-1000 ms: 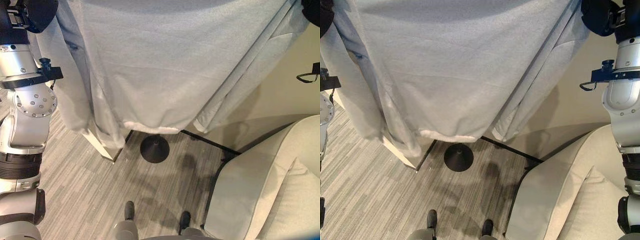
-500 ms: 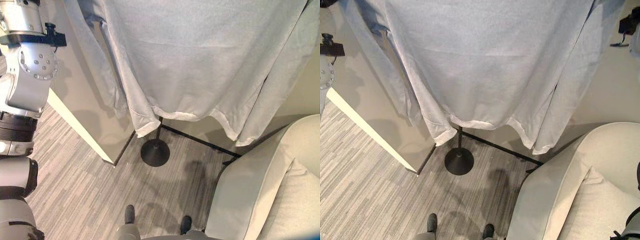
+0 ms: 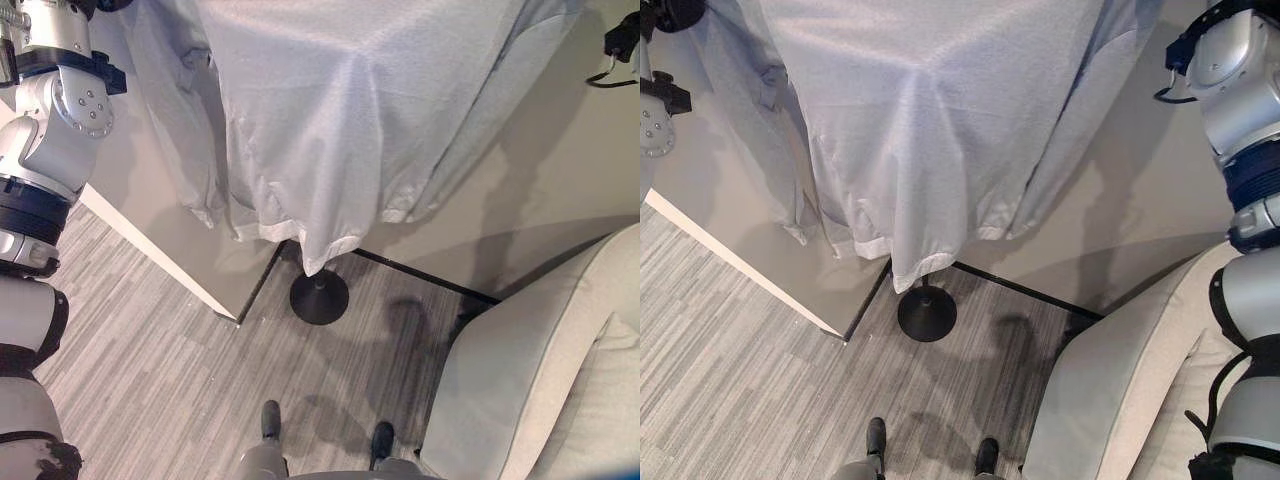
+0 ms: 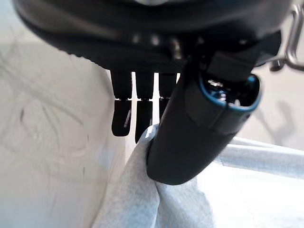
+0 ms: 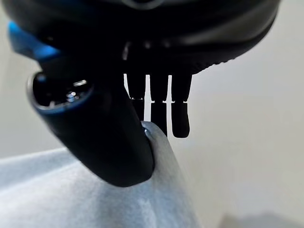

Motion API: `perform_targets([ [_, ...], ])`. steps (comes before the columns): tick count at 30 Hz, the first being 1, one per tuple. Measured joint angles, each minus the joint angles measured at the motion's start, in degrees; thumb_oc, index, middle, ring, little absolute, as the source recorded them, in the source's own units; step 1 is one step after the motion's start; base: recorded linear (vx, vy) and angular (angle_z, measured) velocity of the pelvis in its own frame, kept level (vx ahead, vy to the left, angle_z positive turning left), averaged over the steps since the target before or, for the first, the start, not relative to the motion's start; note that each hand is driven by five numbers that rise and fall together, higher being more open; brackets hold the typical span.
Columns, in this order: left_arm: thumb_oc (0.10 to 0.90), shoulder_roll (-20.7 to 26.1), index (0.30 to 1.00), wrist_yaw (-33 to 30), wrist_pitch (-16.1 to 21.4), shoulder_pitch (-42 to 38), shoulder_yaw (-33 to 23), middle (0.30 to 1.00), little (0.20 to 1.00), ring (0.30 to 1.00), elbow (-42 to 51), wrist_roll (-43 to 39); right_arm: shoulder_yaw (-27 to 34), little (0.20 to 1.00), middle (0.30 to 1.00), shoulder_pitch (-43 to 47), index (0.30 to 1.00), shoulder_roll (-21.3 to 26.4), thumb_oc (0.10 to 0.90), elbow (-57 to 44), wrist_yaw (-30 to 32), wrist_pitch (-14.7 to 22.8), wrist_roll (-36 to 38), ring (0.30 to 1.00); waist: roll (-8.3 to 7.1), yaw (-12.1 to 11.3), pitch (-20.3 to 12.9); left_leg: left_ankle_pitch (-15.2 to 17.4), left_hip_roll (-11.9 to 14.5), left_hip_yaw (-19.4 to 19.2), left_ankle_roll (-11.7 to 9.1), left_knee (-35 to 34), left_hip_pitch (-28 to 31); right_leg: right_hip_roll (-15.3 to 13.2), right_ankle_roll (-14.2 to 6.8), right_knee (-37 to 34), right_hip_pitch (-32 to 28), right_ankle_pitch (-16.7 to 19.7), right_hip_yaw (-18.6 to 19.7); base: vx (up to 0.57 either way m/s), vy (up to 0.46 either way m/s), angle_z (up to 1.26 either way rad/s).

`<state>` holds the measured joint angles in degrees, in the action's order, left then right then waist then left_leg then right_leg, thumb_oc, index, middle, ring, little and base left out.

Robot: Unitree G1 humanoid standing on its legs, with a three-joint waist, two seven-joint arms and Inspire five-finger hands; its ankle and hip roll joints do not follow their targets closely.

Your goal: Hang the clothes on the sofa on the clothes rack.

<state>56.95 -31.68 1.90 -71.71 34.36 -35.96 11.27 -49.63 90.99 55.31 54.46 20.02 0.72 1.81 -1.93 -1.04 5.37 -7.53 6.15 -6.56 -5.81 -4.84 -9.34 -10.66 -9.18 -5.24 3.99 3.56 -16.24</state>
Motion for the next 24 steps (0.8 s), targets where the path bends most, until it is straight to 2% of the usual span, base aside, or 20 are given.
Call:
perform_targets([
  [3, 0.400, 0.10, 0.300, 2.35, 1.51, -0.64, 7.67, 0.300, 0.300, 0.300, -3.39, 0.15, 0.92, 0.300, 0.300, -0.09, 0.300, -3.47, 0.400, 5.39, -1.58, 0.61, 4.33, 0.300, -0.41, -0.09, 0.12, 0.01, 0.81, -0.23, -0.02, -0.19, -0.65, 0.80, 0.05, 0.00, 1.06, 0.00, 0.42, -0.02, -0.006, -0.06],
  [7, 0.400, -0.95, 0.300, 4.00, 1.60, -0.61, 10.35, 0.300, 0.300, 0.300, -6.81, 0.17, 3.02, 0.300, 0.300, -2.06, 0.300, -6.29, 0.400, 5.87, -2.42, 0.92, 5.84, 0.300, -1.59, 0.72, 0.18, -0.05, 0.92, -0.90, -0.09, -0.08, -1.85, 0.98, 0.34, 0.00, 2.61, 0.24, 1.23, -0.06, 0.001, -0.10],
  [10, 0.400, -1.37, 0.300, 4.49, 1.57, -0.23, 10.10, 0.300, 0.300, 0.300, -6.95, 0.21, 7.54, 0.300, 0.300, -7.29, 0.300, -8.07, 0.400, 3.66, -2.44, 0.68, 5.92, 0.300, -2.07, 1.40, 0.19, -0.05, 0.86, -1.08, -0.09, -0.09, -2.16, 0.89, 0.44, 0.01, 2.99, 0.36, 1.36, -0.02, 0.006, -0.02],
  [17, 0.400, -1.47, 0.300, 4.50, 0.60, 8.29, 0.56, 0.300, 0.300, 0.300, 1.49, 0.69, 19.10, 0.300, 0.300, -25.77, 0.300, -9.64, 0.400, -9.93, -2.96, -0.26, 8.03, 0.300, -2.06, 1.20, 0.22, -0.05, 0.84, -1.41, -0.08, -0.11, -1.87, 0.81, 0.45, 0.02, 2.85, 0.36, 1.46, -0.02, 0.007, -0.01],
  [19, 0.400, -2.11, 0.300, 4.49, 0.30, 12.66, -2.42, 0.300, 0.300, 0.300, 3.30, 0.68, 24.93, 0.300, 0.300, -31.65, 0.300, -13.22, 0.400, -12.66, -2.93, -0.02, 8.39, 0.300, -2.04, 1.37, 0.28, -0.05, 0.85, -1.59, -0.08, -0.20, -0.67, 0.74, 0.45, 0.01, 1.93, 0.35, 1.52, -0.01, 0.004, -0.05],
  [22, 0.400, -6.79, 0.300, 4.50, -1.40, 18.88, -7.57, 0.300, 0.300, 0.300, 6.90, 0.51, 28.55, 0.300, 0.300, -38.22, 0.300, -18.07, 0.400, -13.62, -2.85, -0.20, 10.37, 0.300, -1.98, 0.93, 0.49, -0.05, 0.89, -1.59, -0.08, -0.20, 0.83, 0.89, 0.43, -0.01, 0.42, 0.29, 1.45, 0.00, 0.000, 0.00],
  [23, 0.400, -8.91, 0.300, 4.21, -1.49, 21.65, -10.89, 0.300, 0.300, 0.300, 8.77, 0.25, 30.11, 0.564, 0.564, -40.24, 0.564, -19.53, 0.576, -15.00, -2.77, -0.23, 10.37, 0.564, -1.83, 0.87, 0.60, -0.05, 0.88, -1.59, -0.08, -0.20, 0.86, 0.88, 0.45, -0.01, 0.41, 0.28, 1.48, 0.00, 0.000, 0.00],
  [24, 0.400, -11.18, 0.300, 4.04, -1.46, 24.74, -13.87, 0.300, 0.300, 0.300, 10.36, -0.13, 30.46, 0.900, 0.900, -42.00, 0.900, -20.58, 0.800, -16.13, -2.73, -0.42, 10.37, 0.900, -1.61, 0.83, 0.76, -0.05, 0.84, -1.60, -0.08, -0.21, 0.90, 0.83, 0.45, -0.01, 0.41, 0.28, 1.53, 0.00, 0.000, 0.00],
])
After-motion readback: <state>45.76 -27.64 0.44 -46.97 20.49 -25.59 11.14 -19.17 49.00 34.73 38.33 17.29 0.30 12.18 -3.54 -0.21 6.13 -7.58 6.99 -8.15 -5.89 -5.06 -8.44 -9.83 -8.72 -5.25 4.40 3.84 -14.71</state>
